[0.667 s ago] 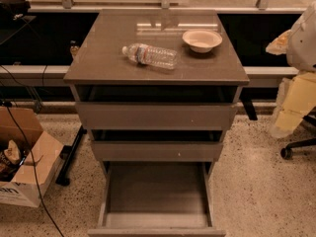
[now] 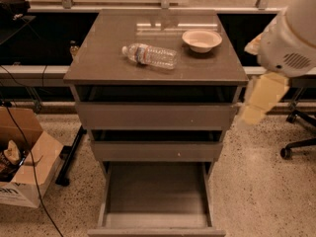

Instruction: Place water bottle into bottom drawer

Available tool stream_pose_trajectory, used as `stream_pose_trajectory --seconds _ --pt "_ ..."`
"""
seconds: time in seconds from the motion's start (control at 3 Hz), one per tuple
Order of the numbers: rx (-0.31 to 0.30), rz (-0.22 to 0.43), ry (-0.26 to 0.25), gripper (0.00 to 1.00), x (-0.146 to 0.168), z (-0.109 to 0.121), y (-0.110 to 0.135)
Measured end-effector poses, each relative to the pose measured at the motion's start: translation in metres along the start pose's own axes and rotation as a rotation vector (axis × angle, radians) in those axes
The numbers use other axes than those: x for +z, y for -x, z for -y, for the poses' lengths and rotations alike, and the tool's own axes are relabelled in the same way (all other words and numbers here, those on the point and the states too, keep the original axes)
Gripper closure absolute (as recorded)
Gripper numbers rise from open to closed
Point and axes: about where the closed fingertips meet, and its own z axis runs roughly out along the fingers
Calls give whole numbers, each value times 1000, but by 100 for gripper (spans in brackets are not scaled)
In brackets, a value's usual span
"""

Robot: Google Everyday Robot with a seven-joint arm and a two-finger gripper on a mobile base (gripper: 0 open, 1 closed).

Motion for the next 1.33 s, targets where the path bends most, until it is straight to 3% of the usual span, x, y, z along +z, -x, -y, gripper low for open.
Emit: stream_pose_trajectory --seconds 0.33,0.67,1.0,1.33 --pt "12 65 3 0 27 13 26" --pt "1 128 19 0 65 43 58" --pt "-9 163 38 0 91 71 74" --pt "-9 163 38 0 91 71 74"
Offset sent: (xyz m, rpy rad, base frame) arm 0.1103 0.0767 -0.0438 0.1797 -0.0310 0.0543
